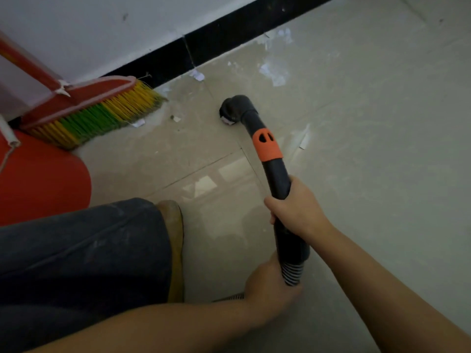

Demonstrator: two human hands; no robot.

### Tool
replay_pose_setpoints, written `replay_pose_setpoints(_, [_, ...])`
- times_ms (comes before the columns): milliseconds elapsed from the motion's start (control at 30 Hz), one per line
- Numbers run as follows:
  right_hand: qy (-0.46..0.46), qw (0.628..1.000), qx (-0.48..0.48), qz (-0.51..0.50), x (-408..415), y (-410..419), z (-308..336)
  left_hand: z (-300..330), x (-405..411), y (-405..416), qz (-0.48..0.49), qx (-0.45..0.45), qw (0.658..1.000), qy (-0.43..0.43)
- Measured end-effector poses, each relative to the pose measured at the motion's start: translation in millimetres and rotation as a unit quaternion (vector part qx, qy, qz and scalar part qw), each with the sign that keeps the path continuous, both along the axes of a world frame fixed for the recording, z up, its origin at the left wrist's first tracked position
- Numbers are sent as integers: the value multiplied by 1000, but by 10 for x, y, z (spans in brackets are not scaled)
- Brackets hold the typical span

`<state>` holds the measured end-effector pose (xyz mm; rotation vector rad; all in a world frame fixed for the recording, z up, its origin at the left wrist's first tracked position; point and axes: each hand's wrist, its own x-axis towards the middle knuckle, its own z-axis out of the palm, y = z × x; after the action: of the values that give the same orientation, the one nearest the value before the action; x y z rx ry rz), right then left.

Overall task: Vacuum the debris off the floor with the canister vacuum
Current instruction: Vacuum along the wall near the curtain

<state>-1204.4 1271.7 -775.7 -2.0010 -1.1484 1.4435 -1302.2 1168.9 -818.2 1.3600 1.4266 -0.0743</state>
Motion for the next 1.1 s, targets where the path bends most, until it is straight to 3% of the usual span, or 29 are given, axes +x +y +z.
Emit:
replay_pose_setpoints(133, [-30,995,19,-91,77,142,-56,-23,34,197,7,3,1000,27])
replay_pose_setpoints(267, [7,981,48,-190,33,493,-103,-43,-71,559,78,18,996,39])
replay_pose_setpoints(500, [42,995,77,-57,-565,1004,-36,-46,-294,829,230,41,972,26])
replay_pose_setpoints(700, [24,998,51,15,-747,1193,-86,-81,-331,955,270,33,962,7])
replay_pose_setpoints(867, [-31,997,58,-47,-533,1280,-111,-49,-215,1092,232,14,972,-6])
replay_pose_setpoints(1000, [-24,980,82,-180,-94,1271,-66,17,-37,1259,146,18,989,1])
replay_pose_setpoints(1100, [-17,976,81,-203,51,1263,-26,54,70,1266,132,21,991,-11])
